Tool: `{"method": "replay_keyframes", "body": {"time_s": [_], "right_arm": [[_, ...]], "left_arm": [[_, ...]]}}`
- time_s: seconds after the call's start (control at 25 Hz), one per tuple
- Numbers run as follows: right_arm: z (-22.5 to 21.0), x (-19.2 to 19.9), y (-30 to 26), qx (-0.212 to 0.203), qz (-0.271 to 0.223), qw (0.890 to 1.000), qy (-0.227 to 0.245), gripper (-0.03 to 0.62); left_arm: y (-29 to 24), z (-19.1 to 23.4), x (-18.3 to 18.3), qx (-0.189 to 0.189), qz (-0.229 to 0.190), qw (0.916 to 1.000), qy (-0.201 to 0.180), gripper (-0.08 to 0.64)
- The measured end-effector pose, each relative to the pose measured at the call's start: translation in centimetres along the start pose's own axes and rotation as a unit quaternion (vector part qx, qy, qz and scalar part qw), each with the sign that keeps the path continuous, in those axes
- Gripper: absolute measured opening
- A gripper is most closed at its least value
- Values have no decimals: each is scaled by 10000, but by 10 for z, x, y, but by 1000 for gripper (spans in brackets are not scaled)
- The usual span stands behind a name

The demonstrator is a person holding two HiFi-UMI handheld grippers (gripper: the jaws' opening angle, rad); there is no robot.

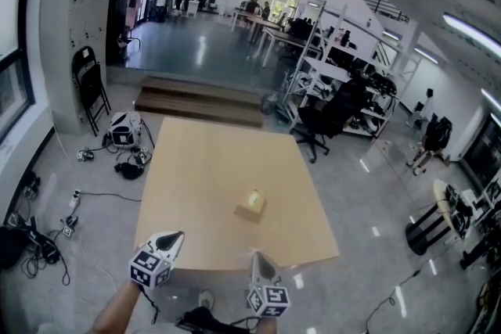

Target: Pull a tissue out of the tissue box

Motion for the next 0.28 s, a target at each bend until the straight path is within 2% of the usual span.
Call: {"method": "replay_keyframes", "body": {"time_s": [0.28], "right_arm": [[1, -2, -2, 8, 10, 10000, -32, 2]], "left_arm": [[-1, 3, 1, 13, 27, 10000, 36, 8]]}}
Point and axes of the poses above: the fingertips, and each gripper's own axes: y backward along the fingers, z to its left, x out of its underside, the point moved 4 cm from there along y, backward along the fingers, and after that the axes turned 12 degrees about x, right-handed, at the moved point
